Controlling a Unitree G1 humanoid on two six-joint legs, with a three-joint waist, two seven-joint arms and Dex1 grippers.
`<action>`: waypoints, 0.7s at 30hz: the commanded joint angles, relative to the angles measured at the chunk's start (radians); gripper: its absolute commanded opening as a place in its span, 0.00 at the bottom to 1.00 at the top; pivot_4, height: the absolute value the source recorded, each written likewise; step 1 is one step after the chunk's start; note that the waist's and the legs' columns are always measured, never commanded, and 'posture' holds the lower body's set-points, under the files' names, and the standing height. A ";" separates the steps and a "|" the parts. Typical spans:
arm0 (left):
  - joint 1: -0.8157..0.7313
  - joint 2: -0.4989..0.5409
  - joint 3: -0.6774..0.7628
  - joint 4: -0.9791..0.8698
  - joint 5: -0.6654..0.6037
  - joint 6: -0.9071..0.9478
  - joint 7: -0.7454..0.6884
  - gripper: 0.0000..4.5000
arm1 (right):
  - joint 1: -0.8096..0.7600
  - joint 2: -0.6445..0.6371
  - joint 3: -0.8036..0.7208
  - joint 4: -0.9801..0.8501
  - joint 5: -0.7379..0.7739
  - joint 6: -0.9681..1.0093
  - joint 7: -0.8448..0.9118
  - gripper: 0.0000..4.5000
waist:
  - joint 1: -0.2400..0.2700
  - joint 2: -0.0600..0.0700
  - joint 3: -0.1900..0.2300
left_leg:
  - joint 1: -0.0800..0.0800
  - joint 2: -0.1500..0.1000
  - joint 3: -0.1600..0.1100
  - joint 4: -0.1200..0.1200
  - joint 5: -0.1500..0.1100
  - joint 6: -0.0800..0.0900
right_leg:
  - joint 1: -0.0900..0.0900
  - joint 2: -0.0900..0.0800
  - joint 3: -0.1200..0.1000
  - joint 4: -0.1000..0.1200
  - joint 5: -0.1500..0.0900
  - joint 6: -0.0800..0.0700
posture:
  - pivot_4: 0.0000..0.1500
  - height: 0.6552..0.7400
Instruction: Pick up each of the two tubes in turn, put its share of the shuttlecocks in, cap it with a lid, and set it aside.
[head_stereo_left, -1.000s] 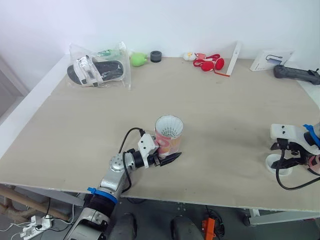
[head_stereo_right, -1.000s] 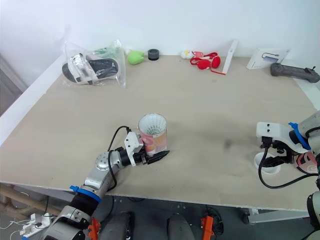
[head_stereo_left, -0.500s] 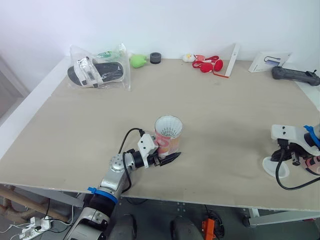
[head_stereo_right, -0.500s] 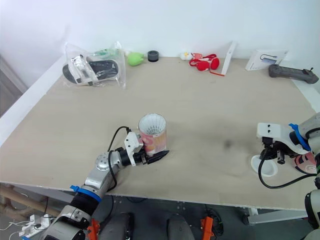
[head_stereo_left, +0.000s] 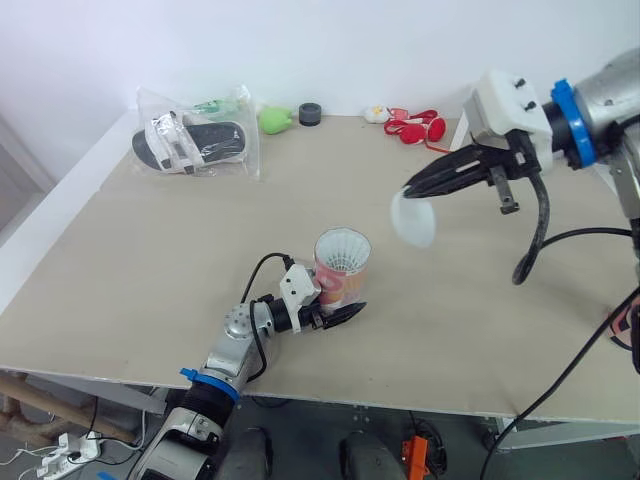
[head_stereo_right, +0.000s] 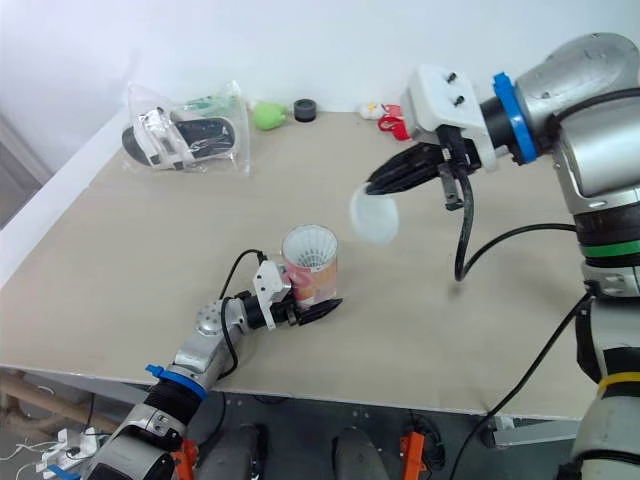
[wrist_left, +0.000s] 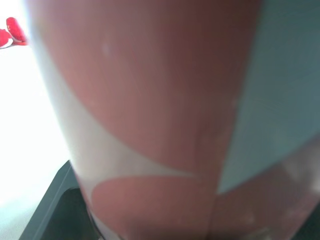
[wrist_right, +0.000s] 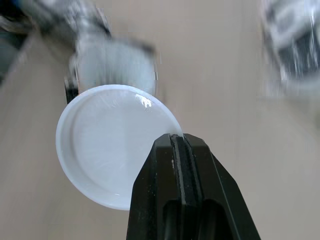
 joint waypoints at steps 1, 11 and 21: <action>0.011 0.014 0.004 0.050 0.019 0.004 0.010 0.70 | -0.095 0.079 0.029 -0.014 0.007 -0.023 0.040 0.02 | -0.002 0.003 0.000 | 0.000 0.000 0.000 0.000 0.000 0.000 | 0.000 0.000 0.000 0.000 0.000 0.000 | 1.00 1.00; 0.019 0.014 -0.004 0.047 0.027 0.005 0.018 0.70 | -0.141 0.198 0.120 0.038 -0.029 -0.100 0.040 0.02 | -0.007 0.002 0.000 | -0.001 0.002 -0.001 0.000 0.000 0.001 | -0.002 0.003 0.000 0.002 0.001 -0.003 | 1.00 1.00; 0.024 0.013 -0.005 0.042 0.029 0.006 0.029 0.70 | -0.128 0.231 0.176 0.100 -0.116 -0.186 0.040 0.02 | -0.008 0.002 0.000 | -0.001 0.002 -0.001 0.000 0.001 0.001 | -0.002 0.004 0.000 0.002 0.002 -0.003 | 1.00 1.00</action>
